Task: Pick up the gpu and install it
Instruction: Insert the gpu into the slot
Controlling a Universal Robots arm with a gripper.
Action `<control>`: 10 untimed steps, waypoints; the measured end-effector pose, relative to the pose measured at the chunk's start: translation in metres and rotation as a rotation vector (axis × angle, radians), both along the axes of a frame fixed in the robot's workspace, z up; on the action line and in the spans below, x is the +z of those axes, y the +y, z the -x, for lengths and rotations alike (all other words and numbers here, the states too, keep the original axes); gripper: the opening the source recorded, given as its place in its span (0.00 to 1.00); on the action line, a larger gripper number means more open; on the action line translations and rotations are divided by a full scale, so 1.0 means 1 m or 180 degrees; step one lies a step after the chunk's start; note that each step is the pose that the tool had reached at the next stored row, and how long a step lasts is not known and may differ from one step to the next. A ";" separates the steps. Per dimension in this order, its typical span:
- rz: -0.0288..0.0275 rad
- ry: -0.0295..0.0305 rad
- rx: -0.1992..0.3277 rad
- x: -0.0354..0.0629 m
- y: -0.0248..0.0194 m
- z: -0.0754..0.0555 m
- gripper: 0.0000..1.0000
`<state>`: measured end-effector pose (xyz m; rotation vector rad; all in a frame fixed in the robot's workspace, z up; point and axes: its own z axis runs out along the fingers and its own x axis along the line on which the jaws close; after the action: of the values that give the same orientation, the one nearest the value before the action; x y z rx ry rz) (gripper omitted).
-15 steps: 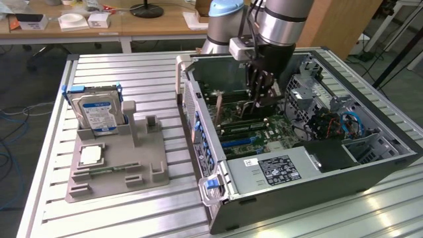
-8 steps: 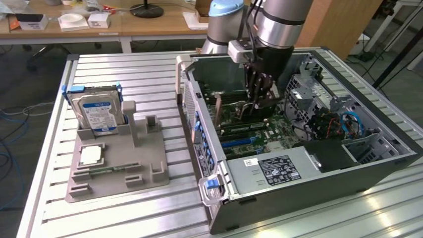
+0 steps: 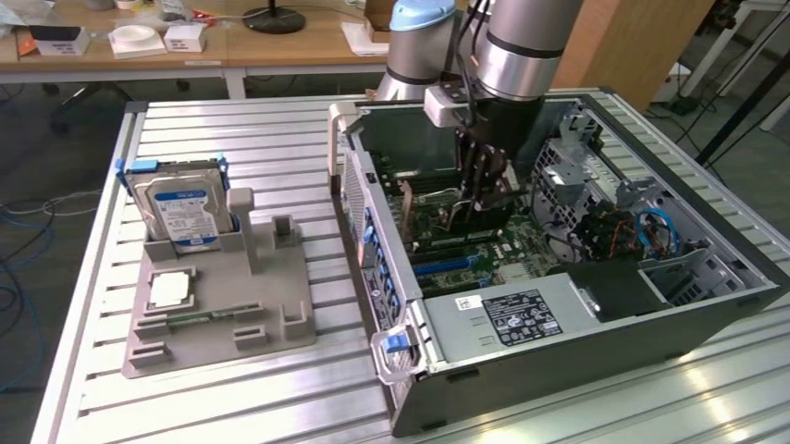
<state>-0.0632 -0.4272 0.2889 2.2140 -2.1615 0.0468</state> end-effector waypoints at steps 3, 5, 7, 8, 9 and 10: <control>0.0003 -0.0001 0.0001 -0.0009 0.0000 0.000 0.26; 0.0003 -0.0001 0.0000 -0.0009 0.0000 0.000 0.26; 0.0003 -0.0002 0.0000 -0.0010 0.0001 0.000 0.26; 0.0003 -0.0002 0.0000 -0.0010 0.0001 0.000 0.26; 0.0003 -0.0002 0.0000 -0.0011 0.0001 0.000 0.26; 0.0002 -0.0002 0.0000 -0.0014 0.0001 0.000 0.26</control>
<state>-0.0632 -0.4271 0.2875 2.2140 -2.1613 0.0482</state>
